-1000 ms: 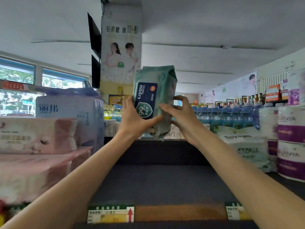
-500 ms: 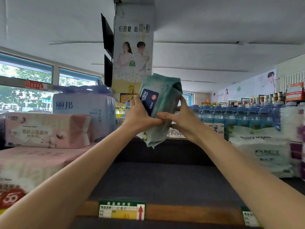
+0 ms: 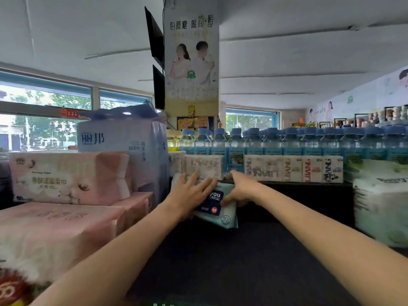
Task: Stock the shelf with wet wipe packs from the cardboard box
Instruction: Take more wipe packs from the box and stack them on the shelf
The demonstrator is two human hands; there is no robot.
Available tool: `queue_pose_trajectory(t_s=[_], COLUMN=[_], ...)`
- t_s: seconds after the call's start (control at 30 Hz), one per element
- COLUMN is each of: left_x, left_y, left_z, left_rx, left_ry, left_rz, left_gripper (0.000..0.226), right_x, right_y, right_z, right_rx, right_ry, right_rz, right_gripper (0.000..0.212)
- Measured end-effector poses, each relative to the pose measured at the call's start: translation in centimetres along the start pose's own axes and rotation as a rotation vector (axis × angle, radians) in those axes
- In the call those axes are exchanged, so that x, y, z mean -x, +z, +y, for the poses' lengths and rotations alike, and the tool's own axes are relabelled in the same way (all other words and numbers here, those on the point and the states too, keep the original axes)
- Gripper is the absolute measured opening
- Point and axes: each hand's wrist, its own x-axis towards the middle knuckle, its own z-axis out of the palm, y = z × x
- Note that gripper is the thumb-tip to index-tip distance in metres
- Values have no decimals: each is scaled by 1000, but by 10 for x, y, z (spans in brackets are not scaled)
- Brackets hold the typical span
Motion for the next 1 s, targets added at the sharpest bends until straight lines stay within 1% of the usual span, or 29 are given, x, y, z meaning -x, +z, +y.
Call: queue_pose_trajectory(t_s=[0.03,0.1,0.17,0.23,0.3,0.33,0.43,0.47,0.5,0.57,0.63,0.7,0.8,0.87,0.9,0.93,1.0], left_x=[-2,-10,-14,-13,-10,-10,-10,-11,-12,-14,-12,-6,22,59,84,110,172], left_y=[5,19,22,21,18,16,5,-3,-11,-34,-68,-108,-175,-217,-236,-253,-286], left_z=[2,4,-3,-15,-20,-21,-20,-20,-18,-5,24,62,135,195,228,262,331], left_rx=[-4,30,138,204,271,284,312,339,360,397,511,706,1014,1190,1256,1297,1297], left_ry=[-20,35,66,27,-35,-67,-158,-167,-149,-80,37,157,362,535,635,742,983], left_rz=[27,-61,-222,-304,-387,-419,-468,-459,-410,-227,-82,17,180,205,186,146,37], left_gripper=[120,118,112,104,96,89,56,50,45,35,35,35,31,36,38,34,28], right_x=[-7,-15,-18,-20,-19,-17,1,11,24,57,104,156,261,348,397,447,553], right_y=[4,6,7,12,15,15,4,-3,-11,-31,-51,-67,-77,-69,-61,-50,-22], right_z=[-1,-4,-7,-9,-9,-8,2,7,13,27,41,56,86,114,128,142,161], right_rx=[69,181,265,310,284,282,357,369,370,376,408,423,379,384,383,366,306], right_ry=[-8,-37,-94,-146,-148,-143,-124,-114,-98,-63,5,94,252,412,513,625,858], right_rz=[-4,-16,-26,-3,-18,-36,-50,-28,-6,28,74,157,258,315,335,348,348], right_gripper=[76,63,60,59,57,56,61,61,59,53,50,44,36,35,36,39,43])
